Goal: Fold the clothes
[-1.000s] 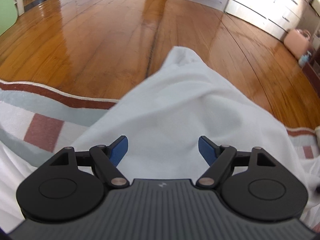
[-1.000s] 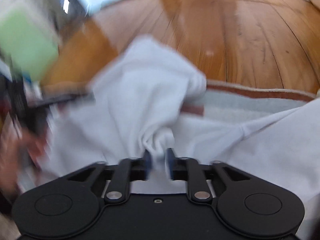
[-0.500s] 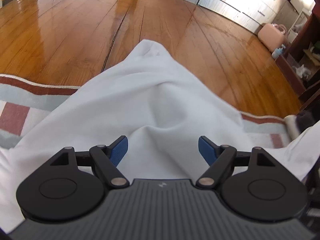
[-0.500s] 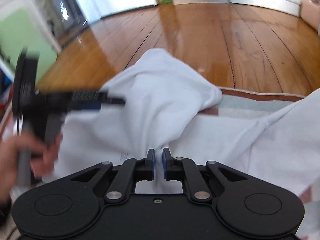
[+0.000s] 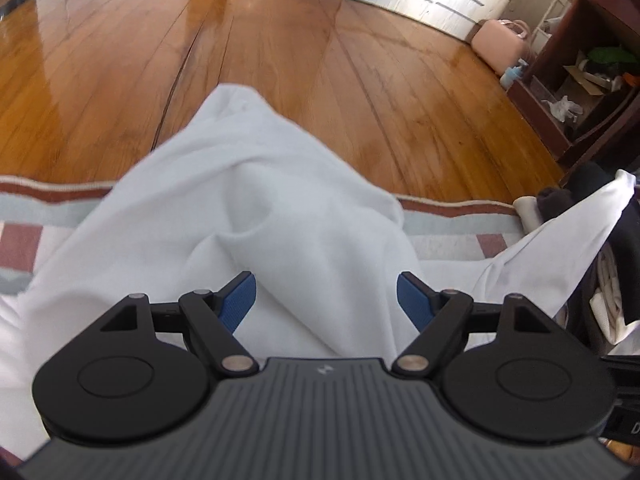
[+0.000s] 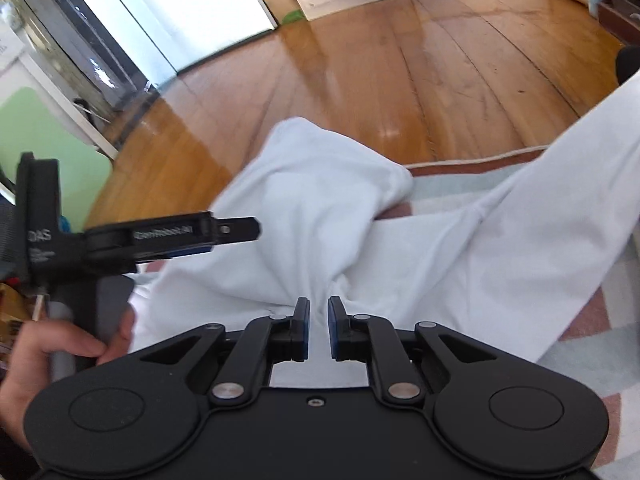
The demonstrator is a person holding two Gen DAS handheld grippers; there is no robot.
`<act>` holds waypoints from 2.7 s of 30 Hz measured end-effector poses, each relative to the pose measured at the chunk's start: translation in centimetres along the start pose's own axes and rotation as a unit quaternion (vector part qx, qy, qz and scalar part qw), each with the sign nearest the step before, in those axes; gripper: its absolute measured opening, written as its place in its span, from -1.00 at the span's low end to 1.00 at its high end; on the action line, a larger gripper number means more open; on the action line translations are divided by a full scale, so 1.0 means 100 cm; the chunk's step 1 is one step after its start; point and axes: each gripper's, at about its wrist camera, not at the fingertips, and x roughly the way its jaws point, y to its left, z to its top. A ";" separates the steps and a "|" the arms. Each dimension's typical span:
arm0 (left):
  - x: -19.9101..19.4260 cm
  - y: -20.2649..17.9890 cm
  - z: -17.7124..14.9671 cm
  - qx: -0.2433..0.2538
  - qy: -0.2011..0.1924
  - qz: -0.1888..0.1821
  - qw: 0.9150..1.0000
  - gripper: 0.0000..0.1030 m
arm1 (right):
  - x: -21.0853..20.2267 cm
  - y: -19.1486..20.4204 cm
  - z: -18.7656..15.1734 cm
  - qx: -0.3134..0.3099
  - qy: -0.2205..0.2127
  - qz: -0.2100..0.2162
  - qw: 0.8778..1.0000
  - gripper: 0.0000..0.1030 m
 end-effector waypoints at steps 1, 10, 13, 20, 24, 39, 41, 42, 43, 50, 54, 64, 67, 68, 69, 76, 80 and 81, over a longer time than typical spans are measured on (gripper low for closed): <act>-0.001 -0.001 0.000 0.004 -0.003 0.000 1.000 0.50 | 0.000 0.000 0.001 0.003 0.001 0.003 1.000 -0.73; 0.016 0.007 -0.005 0.003 0.019 0.013 1.000 0.50 | 0.003 -0.010 0.002 0.037 0.010 -0.010 0.999 -0.72; 0.014 0.006 -0.004 0.000 0.018 0.006 1.000 0.50 | 0.003 -0.016 0.003 0.051 0.008 -0.011 0.999 -0.72; 0.010 0.003 -0.003 0.005 0.015 0.003 1.000 0.50 | 0.003 -0.019 0.004 0.065 0.007 -0.010 0.998 -0.72; 0.014 0.003 0.000 0.016 0.016 0.032 0.999 0.50 | 0.004 -0.014 0.005 0.055 0.004 -0.006 0.998 -0.72; 0.037 0.011 0.041 0.040 0.014 0.045 0.998 0.50 | 0.019 -0.039 0.016 0.033 -0.027 0.004 0.999 -0.35; 0.041 0.019 0.040 0.024 0.015 0.036 0.999 0.50 | 0.025 -0.050 0.024 0.067 -0.031 0.028 0.997 -0.25; 0.045 0.025 0.038 0.013 0.016 0.033 0.999 0.50 | 0.028 -0.055 0.028 0.081 -0.033 0.037 0.995 -0.18; 0.048 0.029 0.036 0.006 0.014 0.034 0.999 0.50 | 0.033 -0.058 0.031 0.090 -0.035 0.041 0.995 -0.11; 0.066 0.044 0.027 0.006 -0.004 0.024 1.000 0.50 | 0.094 -0.067 0.056 0.153 0.004 0.065 0.986 0.15; 0.065 0.052 0.029 -0.006 -0.011 0.011 1.000 0.50 | 0.137 -0.062 0.062 0.166 0.048 0.063 0.983 0.16; 0.036 0.099 0.018 -0.093 0.038 -0.022 0.995 0.50 | 0.105 0.058 0.023 -0.167 -0.094 0.054 0.980 -0.89; 0.012 0.112 0.022 -0.099 0.011 -0.024 0.995 0.50 | 0.116 0.096 -0.019 -0.252 0.006 0.126 0.959 -0.89; 0.006 0.113 0.023 -0.093 0.004 -0.024 0.995 0.50 | 0.121 0.102 -0.032 -0.267 0.032 0.137 0.953 -0.88; 0.004 0.111 0.025 -0.078 0.004 -0.022 0.997 0.50 | 0.128 0.102 -0.042 -0.267 0.053 0.137 0.953 -0.88; 0.035 0.060 0.014 0.031 0.057 -0.069 0.996 0.50 | 0.152 0.075 -0.056 -0.216 0.146 0.109 0.959 -0.78; 0.057 0.032 0.005 0.093 0.095 -0.077 0.988 0.50 | 0.137 0.064 -0.051 -0.189 0.159 0.110 0.963 -0.58; 0.062 0.025 0.002 0.106 0.103 -0.074 0.986 0.53 | 0.129 0.059 -0.049 -0.177 0.151 0.109 0.967 -0.58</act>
